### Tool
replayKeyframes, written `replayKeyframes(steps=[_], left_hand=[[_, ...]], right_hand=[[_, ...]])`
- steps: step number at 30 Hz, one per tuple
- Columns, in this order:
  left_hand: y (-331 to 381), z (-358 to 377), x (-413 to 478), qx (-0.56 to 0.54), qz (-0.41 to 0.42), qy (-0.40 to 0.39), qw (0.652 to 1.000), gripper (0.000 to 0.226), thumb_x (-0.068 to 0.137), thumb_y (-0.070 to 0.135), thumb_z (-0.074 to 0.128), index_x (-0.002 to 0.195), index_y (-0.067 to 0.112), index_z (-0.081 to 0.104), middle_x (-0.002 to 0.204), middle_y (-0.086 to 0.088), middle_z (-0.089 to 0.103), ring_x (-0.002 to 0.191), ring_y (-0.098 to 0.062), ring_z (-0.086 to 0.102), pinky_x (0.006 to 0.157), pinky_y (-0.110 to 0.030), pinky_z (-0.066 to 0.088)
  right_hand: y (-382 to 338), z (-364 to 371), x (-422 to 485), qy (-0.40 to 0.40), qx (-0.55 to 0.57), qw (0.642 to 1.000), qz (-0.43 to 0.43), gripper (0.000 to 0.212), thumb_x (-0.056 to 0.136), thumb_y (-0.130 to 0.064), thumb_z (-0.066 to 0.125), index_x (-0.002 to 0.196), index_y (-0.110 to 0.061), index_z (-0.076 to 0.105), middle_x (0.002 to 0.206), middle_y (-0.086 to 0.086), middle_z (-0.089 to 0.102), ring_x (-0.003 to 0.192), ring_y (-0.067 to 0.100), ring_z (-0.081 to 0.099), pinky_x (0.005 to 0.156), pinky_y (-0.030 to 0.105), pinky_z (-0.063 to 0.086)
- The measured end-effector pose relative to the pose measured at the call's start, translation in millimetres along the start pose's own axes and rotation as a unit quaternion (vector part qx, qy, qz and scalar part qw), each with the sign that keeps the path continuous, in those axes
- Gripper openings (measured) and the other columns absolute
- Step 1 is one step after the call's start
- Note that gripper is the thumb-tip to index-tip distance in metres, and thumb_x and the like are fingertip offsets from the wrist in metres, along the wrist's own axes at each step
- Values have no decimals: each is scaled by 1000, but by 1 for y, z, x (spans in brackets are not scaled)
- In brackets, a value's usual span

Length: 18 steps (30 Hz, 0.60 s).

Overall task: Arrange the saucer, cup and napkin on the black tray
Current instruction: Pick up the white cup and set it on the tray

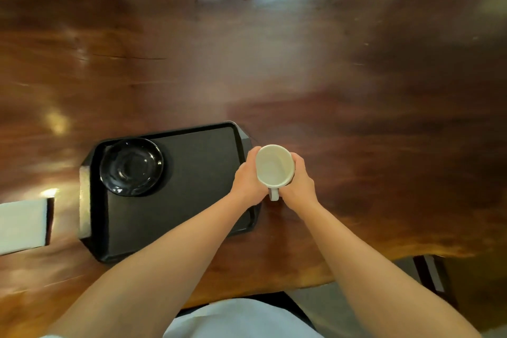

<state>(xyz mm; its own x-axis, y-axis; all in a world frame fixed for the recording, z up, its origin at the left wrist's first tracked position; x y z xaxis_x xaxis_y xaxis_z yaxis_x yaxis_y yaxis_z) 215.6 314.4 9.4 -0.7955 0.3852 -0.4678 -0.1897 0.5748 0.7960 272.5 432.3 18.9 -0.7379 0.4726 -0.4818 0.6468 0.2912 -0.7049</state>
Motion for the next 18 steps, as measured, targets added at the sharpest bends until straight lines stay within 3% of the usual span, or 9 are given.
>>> replayKeyframes(steps=[10,16,18], left_hand=[[-16,-71,-51,-31,-41,88,995,95,72,29,89,147,31,30,132,1,55,113,-15,54,82,-28,43],[-36,-109,-88,-52,-57,143,987,96,64,25,89,143,30,35,127,1,57,114,-21,57,82,-33,48],[-41,-119,-98,-56,-61,156,984,95,63,21,89,142,29,36,127,2,57,113,-21,56,83,-34,47]], right_hand=[[-56,46,-29,-105,-23,991,-84,71,89,-35,76,146,-32,33,130,-7,56,106,11,55,85,23,46],[-80,74,-49,-156,-58,972,-166,72,83,-25,82,141,-33,40,126,-7,59,112,10,56,98,34,51],[-84,83,-54,-174,-66,965,-183,74,81,-24,83,141,-33,40,125,-7,60,112,10,56,96,33,52]])
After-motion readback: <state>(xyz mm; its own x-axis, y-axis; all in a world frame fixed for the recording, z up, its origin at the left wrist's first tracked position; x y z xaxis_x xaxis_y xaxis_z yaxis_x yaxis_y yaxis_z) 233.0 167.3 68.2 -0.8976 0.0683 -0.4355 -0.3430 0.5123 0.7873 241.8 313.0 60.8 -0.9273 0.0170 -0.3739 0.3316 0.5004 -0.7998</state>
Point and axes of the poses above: each hand's wrist, its own x-axis towards the middle knuckle, its own z-axis out of the palm, y = z × x, the point moved 3 cm from there along x, towards the middle knuckle
